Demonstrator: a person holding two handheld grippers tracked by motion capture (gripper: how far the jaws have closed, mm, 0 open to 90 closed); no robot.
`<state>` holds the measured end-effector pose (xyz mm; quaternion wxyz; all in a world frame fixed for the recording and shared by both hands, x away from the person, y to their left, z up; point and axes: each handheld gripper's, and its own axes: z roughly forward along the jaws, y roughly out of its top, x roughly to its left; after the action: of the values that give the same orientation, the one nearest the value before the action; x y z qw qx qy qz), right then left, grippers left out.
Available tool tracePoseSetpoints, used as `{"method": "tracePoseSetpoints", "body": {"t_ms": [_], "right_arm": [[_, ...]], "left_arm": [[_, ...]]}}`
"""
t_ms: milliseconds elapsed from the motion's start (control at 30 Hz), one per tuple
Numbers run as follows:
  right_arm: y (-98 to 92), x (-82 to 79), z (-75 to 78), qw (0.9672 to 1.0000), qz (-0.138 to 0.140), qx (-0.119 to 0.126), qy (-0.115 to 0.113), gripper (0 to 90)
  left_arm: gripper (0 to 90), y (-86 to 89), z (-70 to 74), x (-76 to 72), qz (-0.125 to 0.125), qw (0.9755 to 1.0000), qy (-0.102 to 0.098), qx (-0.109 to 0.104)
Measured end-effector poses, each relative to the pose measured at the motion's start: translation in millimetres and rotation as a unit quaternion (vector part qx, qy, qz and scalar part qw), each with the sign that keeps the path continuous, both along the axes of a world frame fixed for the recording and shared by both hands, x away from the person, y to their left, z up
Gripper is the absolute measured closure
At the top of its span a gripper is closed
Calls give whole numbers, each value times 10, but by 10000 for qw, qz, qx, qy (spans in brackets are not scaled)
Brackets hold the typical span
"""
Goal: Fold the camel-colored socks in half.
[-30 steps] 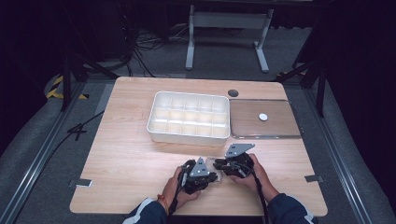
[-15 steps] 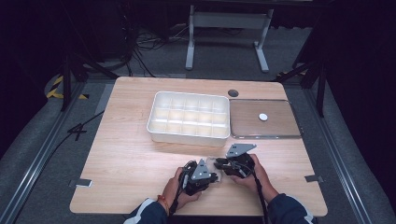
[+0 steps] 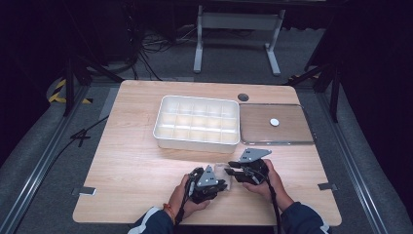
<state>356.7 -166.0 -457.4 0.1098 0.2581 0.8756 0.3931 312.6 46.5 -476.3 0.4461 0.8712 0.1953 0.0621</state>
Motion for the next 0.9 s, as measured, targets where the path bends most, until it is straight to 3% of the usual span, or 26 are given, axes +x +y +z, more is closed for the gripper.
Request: {"method": "tracePoseSetpoints", "body": {"t_ms": [100,200,300,367,400,467,567,667,800,900], "right_arm": [[18,9,-74,9999,24,-159,58,695],[21,14,-88,9999,19,-139,86,691],[23,9,-89,9998,9,-160,69,686],[31,4,-88,9998,-52,-188,52,659],[32,3,-86,9998,-71,-188,55,643],[21,9,-65,9998,-106,-124,108,601],[-5,15,-19,9998,-154,15,98,555],[-26,7,39,9993,-115,349,70,532],[28,14,30,9994,-96,340,46,499],[77,58,-34,9993,4,325,194,470]], "left_arm": [[704,103,112,16,138,9997,-103,-146],[701,203,175,58,193,9992,-20,-345],[715,177,123,58,122,9990,102,-407],[718,104,62,40,47,9996,114,-256],[723,49,8,24,-65,9999,102,-73],[736,30,-14,16,-65,9999,77,-21],[742,43,-21,31,-36,9998,153,-112],[751,28,-21,21,-57,9999,105,-48],[750,39,-21,22,-55,9999,132,-72],[750,31,-19,14,-120,9999,78,-28]]}}
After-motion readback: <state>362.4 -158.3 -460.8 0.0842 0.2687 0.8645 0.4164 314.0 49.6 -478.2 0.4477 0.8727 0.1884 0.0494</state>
